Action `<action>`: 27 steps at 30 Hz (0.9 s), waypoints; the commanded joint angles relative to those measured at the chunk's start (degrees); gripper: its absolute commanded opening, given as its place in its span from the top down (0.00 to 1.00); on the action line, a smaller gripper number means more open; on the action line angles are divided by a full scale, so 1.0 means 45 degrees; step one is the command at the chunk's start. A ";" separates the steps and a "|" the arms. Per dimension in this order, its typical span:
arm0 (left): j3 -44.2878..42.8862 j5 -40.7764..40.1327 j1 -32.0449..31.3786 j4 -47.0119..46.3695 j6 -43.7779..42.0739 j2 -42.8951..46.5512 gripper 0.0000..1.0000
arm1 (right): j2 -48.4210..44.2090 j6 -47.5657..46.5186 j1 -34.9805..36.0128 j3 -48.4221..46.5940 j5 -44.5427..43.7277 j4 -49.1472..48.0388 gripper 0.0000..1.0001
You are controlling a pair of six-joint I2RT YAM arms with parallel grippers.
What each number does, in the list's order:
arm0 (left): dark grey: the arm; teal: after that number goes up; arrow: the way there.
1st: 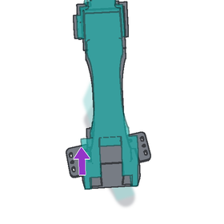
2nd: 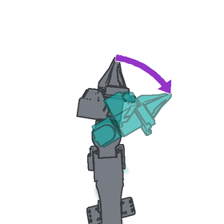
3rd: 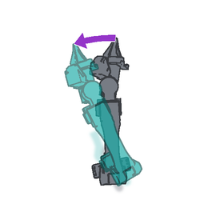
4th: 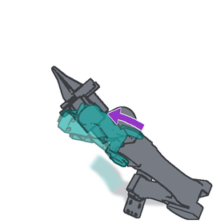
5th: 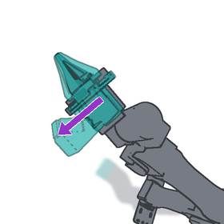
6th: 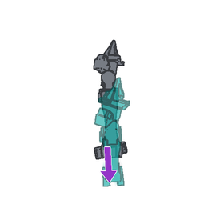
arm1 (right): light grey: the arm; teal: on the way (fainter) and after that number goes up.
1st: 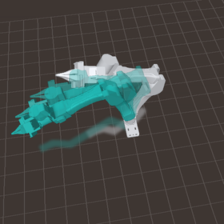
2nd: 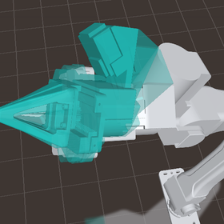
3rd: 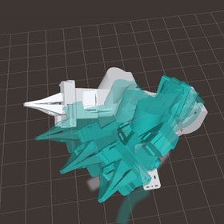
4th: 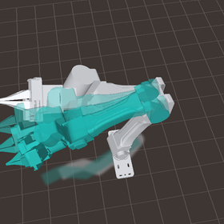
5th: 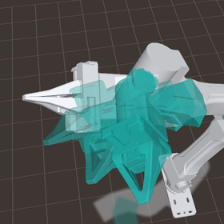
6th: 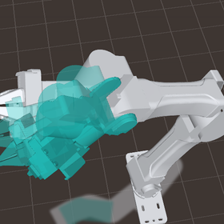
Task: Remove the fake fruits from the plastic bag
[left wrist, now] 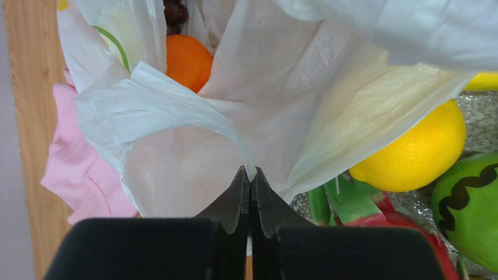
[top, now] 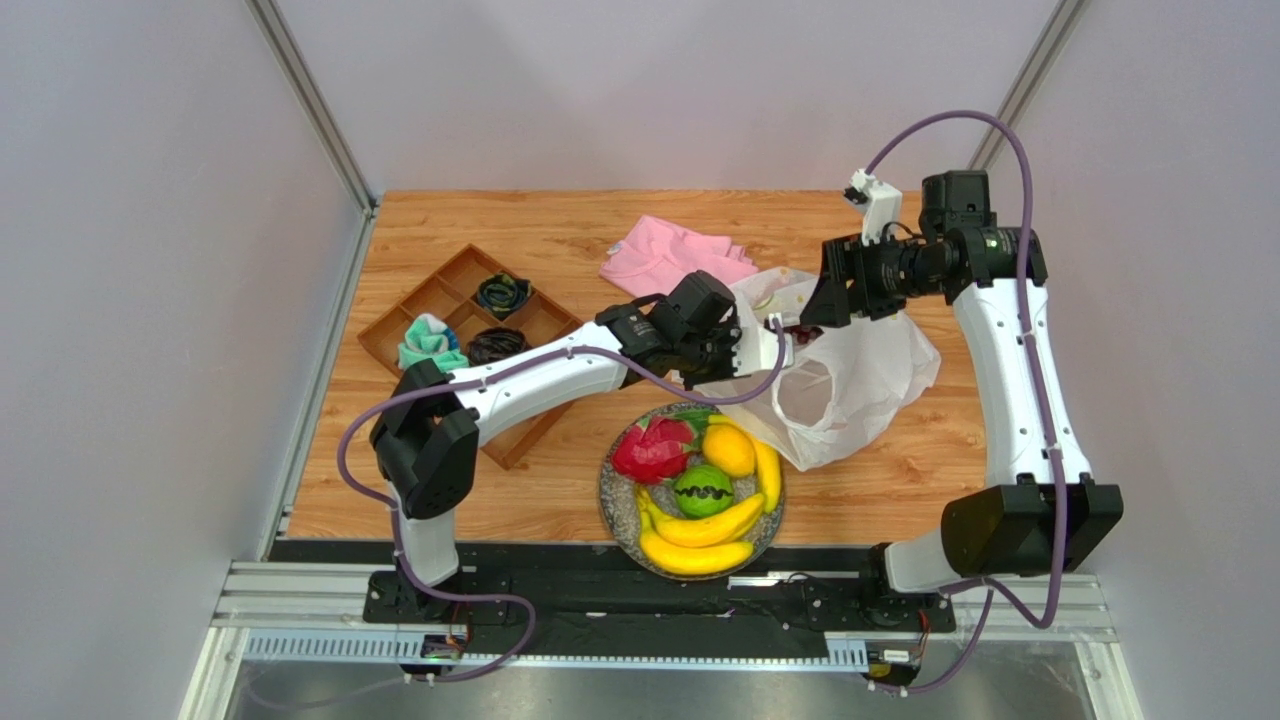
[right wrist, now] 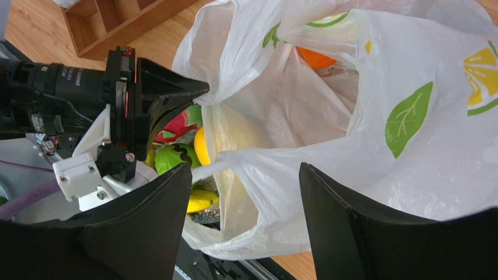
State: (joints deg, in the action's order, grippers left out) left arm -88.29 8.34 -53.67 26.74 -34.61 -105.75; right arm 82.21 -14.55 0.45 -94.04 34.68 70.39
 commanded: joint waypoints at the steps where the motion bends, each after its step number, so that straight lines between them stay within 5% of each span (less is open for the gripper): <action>1: -0.0379 0.0197 0.0285 0.0678 0.0579 0.0629 1.00 | 0.0811 -0.0125 0.0017 -0.0897 0.0807 -0.0312 0.29; 6: -0.1490 0.1540 0.1690 0.0542 0.5333 0.1469 1.00 | 0.1085 -0.0634 0.0018 -0.0452 0.2643 -0.0835 0.35; 14: -0.2428 0.5075 0.3098 -0.0298 0.9836 0.2213 1.00 | 0.2373 -0.1707 0.0818 0.0135 0.2629 -0.0682 0.56; 22: -0.2960 0.6078 0.3098 -0.0806 1.0446 0.1820 1.00 | 0.3993 -0.1690 0.0916 -0.0174 0.0695 -0.1072 0.56; 27: -0.1592 0.5999 0.3079 -0.0553 0.9099 0.2309 1.00 | 0.5282 -0.0579 0.0916 -0.0703 -0.1201 -0.2046 0.37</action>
State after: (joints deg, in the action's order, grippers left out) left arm -98.70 33.74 -39.92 23.75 9.41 -97.69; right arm 103.22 -20.38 4.36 -93.93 36.40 66.19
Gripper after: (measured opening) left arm 0.008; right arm 0.585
